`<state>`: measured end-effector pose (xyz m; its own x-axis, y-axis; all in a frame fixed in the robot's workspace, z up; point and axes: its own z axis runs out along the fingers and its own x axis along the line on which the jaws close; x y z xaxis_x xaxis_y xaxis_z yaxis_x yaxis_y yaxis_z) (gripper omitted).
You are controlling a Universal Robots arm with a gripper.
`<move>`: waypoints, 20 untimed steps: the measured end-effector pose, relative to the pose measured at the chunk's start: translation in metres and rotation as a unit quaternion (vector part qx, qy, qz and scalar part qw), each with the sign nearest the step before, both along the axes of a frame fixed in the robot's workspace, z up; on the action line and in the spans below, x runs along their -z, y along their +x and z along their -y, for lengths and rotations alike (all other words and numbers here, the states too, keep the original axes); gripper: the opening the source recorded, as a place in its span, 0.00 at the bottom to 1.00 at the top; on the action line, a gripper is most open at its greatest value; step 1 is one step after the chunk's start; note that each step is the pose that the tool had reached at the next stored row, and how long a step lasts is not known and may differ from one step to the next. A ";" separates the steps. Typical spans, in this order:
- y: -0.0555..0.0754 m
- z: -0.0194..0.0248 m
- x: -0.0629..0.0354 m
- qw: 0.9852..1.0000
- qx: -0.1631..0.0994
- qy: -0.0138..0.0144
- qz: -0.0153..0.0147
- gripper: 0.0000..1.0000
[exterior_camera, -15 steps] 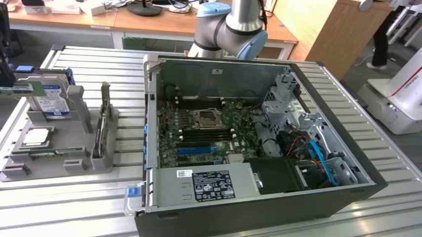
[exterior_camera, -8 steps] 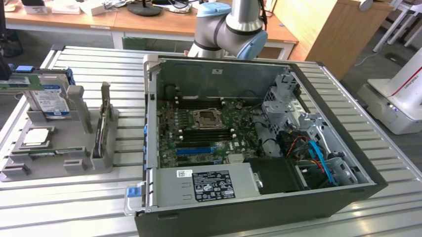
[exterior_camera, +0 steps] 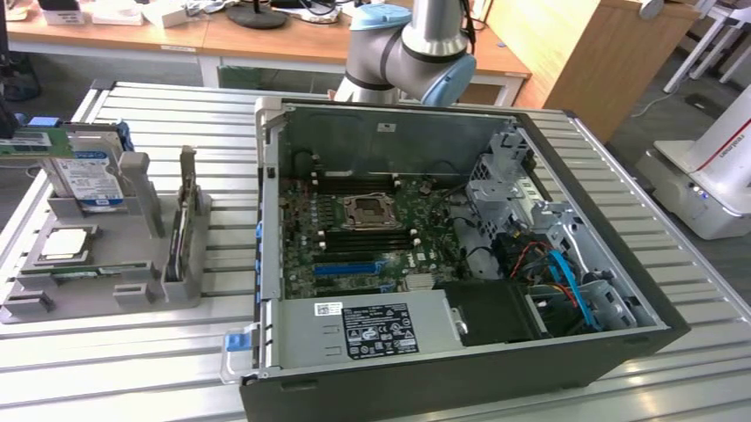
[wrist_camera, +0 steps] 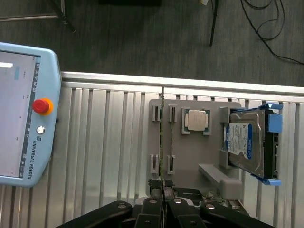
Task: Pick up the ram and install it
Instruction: 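Pick up the ram and move it above insertion slot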
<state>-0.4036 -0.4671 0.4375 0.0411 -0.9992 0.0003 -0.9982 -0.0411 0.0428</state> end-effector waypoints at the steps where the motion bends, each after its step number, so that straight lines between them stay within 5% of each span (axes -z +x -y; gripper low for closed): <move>1: 0.000 0.0000 0.0000 1.000 0.000 0.000 0.000 0.12; 20: 0.022 0.0001 0.0000 1.000 0.000 0.000 0.000 0.12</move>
<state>-0.3816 -0.4672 0.4376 0.0412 -0.9992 0.0003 -0.9982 -0.0412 0.0429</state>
